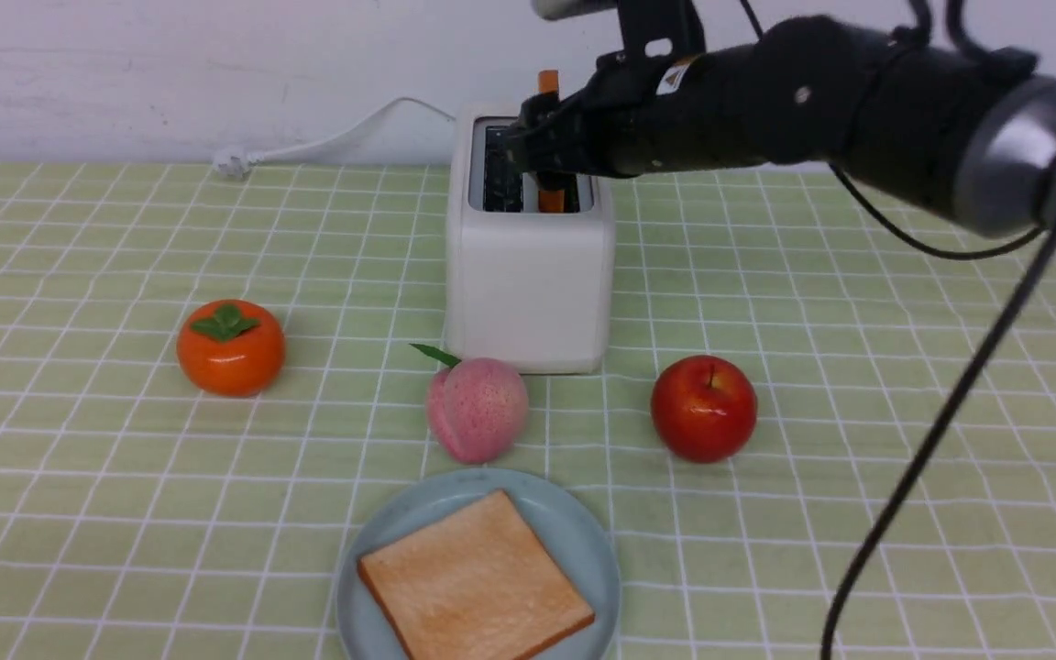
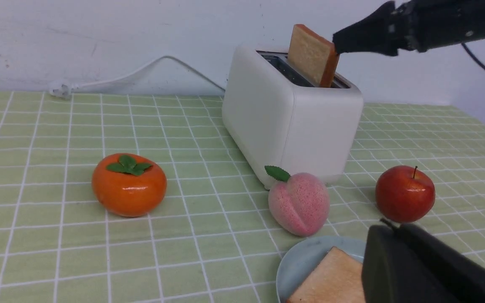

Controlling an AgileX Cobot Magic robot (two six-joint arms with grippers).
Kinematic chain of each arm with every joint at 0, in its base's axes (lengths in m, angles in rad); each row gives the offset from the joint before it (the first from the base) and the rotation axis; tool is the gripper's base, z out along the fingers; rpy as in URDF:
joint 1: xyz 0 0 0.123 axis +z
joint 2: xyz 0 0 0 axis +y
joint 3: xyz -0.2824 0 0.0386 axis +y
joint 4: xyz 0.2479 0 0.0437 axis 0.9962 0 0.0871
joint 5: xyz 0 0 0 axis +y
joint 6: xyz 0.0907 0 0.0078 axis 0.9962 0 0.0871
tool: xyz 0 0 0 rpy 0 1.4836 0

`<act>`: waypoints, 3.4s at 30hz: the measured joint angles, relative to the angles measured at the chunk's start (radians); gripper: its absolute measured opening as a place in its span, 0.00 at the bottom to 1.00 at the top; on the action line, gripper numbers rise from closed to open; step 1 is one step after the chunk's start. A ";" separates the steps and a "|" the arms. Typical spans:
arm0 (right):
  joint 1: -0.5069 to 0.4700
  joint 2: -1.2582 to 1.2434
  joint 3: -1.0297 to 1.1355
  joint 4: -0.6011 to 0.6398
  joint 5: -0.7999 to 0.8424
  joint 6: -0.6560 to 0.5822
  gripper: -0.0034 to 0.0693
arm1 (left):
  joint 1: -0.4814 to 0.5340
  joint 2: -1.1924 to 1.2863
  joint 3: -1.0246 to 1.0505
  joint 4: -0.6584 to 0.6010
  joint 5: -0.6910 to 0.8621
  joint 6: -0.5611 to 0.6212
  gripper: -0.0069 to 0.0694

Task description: Take toasted bread from bread machine on green coffee tablecloth place on plate.

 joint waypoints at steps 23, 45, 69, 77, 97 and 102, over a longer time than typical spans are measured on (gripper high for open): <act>-0.016 0.095 -0.063 -0.159 -0.066 0.004 0.20 | 0.000 0.000 0.000 -0.012 0.028 0.000 0.07; -0.016 -0.564 0.031 -0.017 0.704 0.003 0.20 | 0.000 0.000 0.000 -0.040 0.051 -0.002 0.07; -0.015 -0.259 0.630 0.957 0.646 -0.453 0.20 | 0.000 0.000 0.070 -0.084 0.109 -0.003 0.08; -0.018 -0.186 0.630 0.909 0.514 -0.453 0.44 | 0.000 0.000 0.070 -0.118 0.109 -0.003 0.08; -0.142 -0.866 0.652 0.045 0.839 0.211 0.05 | 0.000 0.000 0.070 -0.094 0.084 -0.003 0.09; -0.140 -1.221 0.789 -0.053 0.864 0.356 0.03 | 0.000 0.000 0.070 -0.091 0.079 -0.003 0.10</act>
